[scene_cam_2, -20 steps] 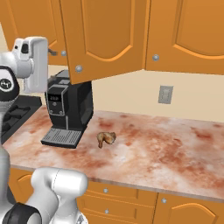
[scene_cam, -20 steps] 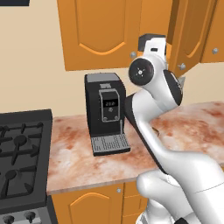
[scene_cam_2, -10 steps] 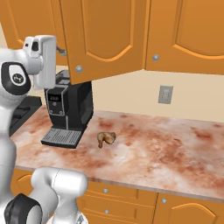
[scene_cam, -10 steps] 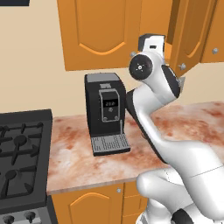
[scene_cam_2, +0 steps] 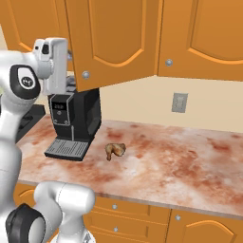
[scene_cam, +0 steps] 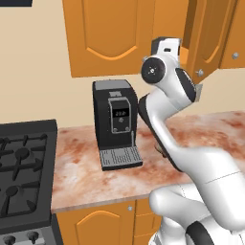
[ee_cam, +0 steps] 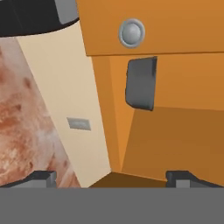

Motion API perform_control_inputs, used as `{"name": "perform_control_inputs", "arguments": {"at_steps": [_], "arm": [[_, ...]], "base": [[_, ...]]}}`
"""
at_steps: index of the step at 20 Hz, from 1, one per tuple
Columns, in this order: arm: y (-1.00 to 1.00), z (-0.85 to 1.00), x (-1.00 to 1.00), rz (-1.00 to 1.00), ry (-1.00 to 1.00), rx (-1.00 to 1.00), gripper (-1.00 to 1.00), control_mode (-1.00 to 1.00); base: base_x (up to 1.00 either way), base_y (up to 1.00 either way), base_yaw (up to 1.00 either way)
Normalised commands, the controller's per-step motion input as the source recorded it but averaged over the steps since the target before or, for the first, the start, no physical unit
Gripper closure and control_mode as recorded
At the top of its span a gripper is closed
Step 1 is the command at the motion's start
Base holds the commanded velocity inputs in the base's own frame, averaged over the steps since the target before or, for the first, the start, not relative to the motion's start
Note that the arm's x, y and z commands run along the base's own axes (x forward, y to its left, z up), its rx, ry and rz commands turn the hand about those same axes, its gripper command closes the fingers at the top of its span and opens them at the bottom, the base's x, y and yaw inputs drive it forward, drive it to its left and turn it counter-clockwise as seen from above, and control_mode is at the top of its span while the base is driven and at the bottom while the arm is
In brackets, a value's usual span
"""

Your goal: Retrieve the tupperware from the cabinet, then place the raw meat into the tupperware to avoid contamination.

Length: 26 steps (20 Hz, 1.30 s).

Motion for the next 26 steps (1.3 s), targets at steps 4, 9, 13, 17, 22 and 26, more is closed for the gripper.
{"name": "perform_control_inputs", "arguments": {"at_steps": [4,9,13,17,22,26], "arm": [[-0.16,-0.02,0.01,-0.09,0.00,0.00,-1.00,-1.00],[-0.10,-0.01,0.00,-0.10,0.00,0.00,-1.00,-1.00],[-0.11,0.00,-0.20,-0.15,0.00,0.00,-1.00,-1.00],[-0.11,0.04,-0.39,-0.17,0.00,0.00,-1.00,-1.00],[-0.13,0.03,-0.33,-0.19,0.00,0.00,-1.00,-1.00],[-0.28,0.00,-0.24,-0.23,0.03,-0.01,-1.00,-1.00]], "base": [[0.00,0.00,0.00],[0.00,0.00,0.00],[0.00,0.00,0.00],[0.00,0.00,0.00],[0.00,0.00,0.00],[0.00,0.00,0.00]]}}
